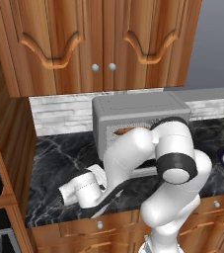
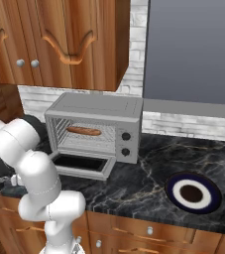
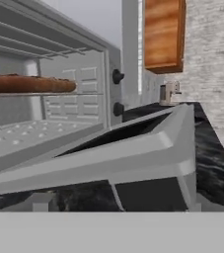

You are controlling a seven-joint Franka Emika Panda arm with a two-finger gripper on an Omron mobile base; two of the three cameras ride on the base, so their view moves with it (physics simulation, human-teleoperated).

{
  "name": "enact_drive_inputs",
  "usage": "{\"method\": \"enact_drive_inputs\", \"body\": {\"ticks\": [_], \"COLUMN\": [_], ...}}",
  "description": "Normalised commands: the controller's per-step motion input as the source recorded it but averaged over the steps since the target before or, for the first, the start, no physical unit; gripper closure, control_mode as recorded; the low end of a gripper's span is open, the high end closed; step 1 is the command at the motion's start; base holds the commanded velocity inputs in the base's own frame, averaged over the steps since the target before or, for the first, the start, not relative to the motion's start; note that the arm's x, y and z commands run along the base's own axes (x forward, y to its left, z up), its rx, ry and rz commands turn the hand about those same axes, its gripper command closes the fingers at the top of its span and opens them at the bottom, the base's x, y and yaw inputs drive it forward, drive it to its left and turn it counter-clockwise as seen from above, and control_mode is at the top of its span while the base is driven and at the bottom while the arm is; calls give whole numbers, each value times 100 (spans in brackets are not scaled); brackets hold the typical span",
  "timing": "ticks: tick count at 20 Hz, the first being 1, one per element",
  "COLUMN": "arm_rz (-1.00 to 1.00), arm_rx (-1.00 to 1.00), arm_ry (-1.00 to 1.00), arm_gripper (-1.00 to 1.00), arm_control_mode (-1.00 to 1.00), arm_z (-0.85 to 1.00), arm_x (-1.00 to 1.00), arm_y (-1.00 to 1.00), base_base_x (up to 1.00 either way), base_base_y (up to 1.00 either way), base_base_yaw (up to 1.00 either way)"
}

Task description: Pull the toaster oven rack outwards. Pick up the baguette from the plate and place it on the toaster oven rack. Close the toaster oven door fully and set the temperature to the lowest setting.

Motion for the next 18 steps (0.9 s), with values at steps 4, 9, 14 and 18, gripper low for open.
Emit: {"method": "enact_drive_inputs", "body": {"ticks": [4, 9, 14, 18], "arm_rz": [10, 3, 5, 5], "arm_rx": [1, 23, 29, 27], "arm_ry": [34, 11, 10, 12], "arm_gripper": [-100, -100, -100, -100], "arm_control_mode": [-100, -100, -100, -100], "arm_z": [100, 100, 100, 100], "arm_x": [100, 100, 100, 100], "arm_y": [-14, -43, -55, -52], "base_base_x": [0, 0, 0, 0], "base_base_y": [0, 0, 0, 0], "base_base_yaw": [0, 0, 0, 0]}}
